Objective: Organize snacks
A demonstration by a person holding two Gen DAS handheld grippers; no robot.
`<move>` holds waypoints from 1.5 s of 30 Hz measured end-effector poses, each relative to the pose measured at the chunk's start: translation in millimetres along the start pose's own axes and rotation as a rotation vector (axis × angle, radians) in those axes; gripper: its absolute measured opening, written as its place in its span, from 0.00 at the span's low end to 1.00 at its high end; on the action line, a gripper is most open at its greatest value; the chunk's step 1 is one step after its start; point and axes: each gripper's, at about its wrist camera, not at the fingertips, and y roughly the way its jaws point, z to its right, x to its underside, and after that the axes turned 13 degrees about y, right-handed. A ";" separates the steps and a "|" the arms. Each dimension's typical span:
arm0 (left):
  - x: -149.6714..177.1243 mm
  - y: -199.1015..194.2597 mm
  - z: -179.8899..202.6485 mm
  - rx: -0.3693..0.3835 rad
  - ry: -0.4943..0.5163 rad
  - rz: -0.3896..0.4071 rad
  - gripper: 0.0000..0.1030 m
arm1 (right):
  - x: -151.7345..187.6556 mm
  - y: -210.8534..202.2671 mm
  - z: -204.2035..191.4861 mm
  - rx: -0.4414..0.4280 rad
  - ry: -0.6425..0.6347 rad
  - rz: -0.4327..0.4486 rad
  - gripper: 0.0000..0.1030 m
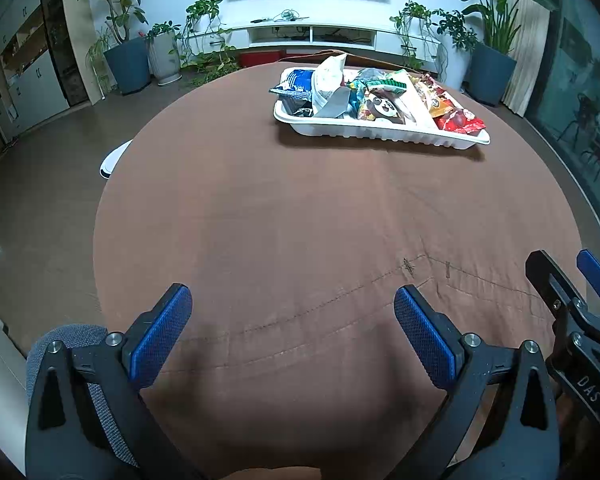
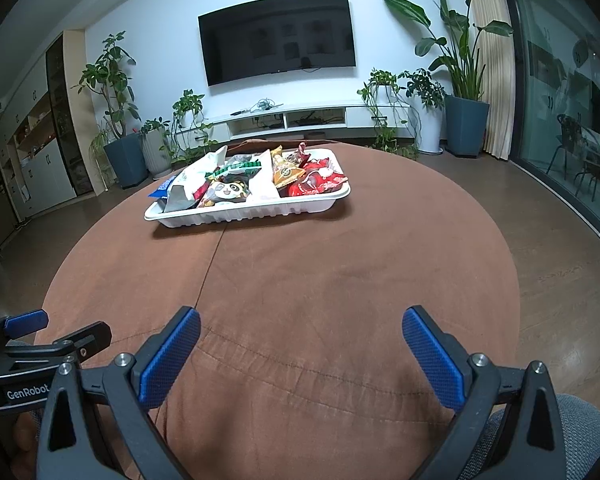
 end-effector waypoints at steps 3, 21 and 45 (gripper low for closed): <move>-0.7 0.7 0.4 -0.001 0.000 -0.001 1.00 | -0.1 -0.1 -0.1 0.000 0.000 0.000 1.00; -0.1 0.5 1.7 -0.001 0.000 -0.002 1.00 | 3.1 -0.3 0.1 0.000 0.000 -0.006 1.00; 4.9 2.0 -1.6 -0.010 -0.007 -0.013 1.00 | 6.3 0.5 0.8 -0.002 -0.004 -0.012 1.00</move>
